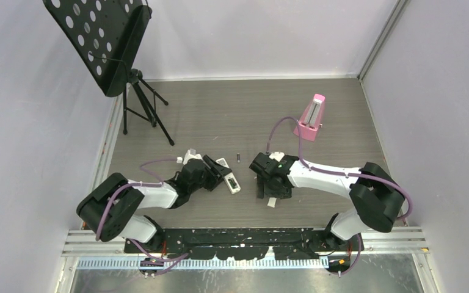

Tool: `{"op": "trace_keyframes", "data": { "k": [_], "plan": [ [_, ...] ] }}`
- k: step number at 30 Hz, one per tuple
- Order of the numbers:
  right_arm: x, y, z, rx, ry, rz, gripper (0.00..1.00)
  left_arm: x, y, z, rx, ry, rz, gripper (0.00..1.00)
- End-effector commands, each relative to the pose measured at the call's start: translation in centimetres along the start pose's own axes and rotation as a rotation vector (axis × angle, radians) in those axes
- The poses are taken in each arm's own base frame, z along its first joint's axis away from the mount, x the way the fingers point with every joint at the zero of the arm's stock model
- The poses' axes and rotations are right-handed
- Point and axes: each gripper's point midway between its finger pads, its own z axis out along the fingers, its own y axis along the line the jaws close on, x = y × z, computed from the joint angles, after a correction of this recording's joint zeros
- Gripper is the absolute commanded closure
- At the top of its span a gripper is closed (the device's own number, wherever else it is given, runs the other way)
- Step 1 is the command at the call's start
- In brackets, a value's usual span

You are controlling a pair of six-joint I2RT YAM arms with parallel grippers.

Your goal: Load the batteries into the remote control

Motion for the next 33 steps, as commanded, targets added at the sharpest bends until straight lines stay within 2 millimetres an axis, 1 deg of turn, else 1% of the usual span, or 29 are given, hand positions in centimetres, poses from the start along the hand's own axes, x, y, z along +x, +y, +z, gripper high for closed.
{"op": "trace_keyframes", "data": {
  "k": [1,4,7,10,12,14,16,17,19,21,24,26,27,30,33],
  "plan": [
    [-0.6,0.3,-0.2,0.042,-0.032,0.052,0.31,0.2,2.9,-1.0,-0.155,0.0,0.002,0.42],
    [-0.2,0.1,0.0,0.054,-0.028,0.071,0.35,0.5,3.5,-1.7,-0.207,0.022,0.019,0.41],
    [0.1,0.1,0.1,0.053,-0.018,0.082,0.36,0.8,4.0,-2.3,-0.259,0.047,0.067,0.41],
    [0.5,0.2,0.4,0.046,0.0,0.084,0.35,1.4,4.0,-2.6,-0.273,0.09,0.102,0.4],
    [0.9,0.4,0.6,0.036,0.016,0.08,0.34,2.1,3.5,-2.5,-0.247,0.125,0.121,0.43],
    [1.4,0.4,0.8,0.034,0.029,0.076,0.32,3.4,2.8,-2.2,-0.212,0.186,0.13,0.48],
    [1.6,0.3,0.9,0.036,0.036,0.069,0.32,4.7,1.8,-2.0,-0.157,0.246,0.136,0.56],
    [1.8,0.2,1.0,0.038,0.04,0.066,0.32,5.2,1.4,-1.8,-0.135,0.264,0.135,0.58],
    [2.2,-0.1,1.1,0.043,0.048,0.063,0.34,5.9,0.5,-1.5,-0.092,0.289,0.137,0.63],
    [2.5,-0.4,1.1,0.047,0.059,0.058,0.39,6.4,-0.6,-1.2,-0.042,0.309,0.132,0.68],
    [3.0,-1.0,1.1,0.055,0.064,0.053,0.45,6.6,-1.7,-0.9,-0.002,0.32,0.136,0.69],
    [3.2,-1.4,1.1,0.057,0.066,0.056,0.53,6.5,-2.3,-0.8,0.021,0.312,0.146,0.69],
    [3.4,-1.5,1.0,0.059,0.069,0.056,0.55,6.4,-2.7,-0.9,0.036,0.306,0.153,0.69],
    [3.6,-1.9,0.9,0.065,0.072,0.055,0.55,6.1,-3.6,-1.0,0.064,0.294,0.18,0.65],
    [3.9,-2.6,0.8,0.084,0.073,0.054,0.54,6.0,-4.8,-1.2,0.118,0.288,0.207,0.59]
  ]
}}
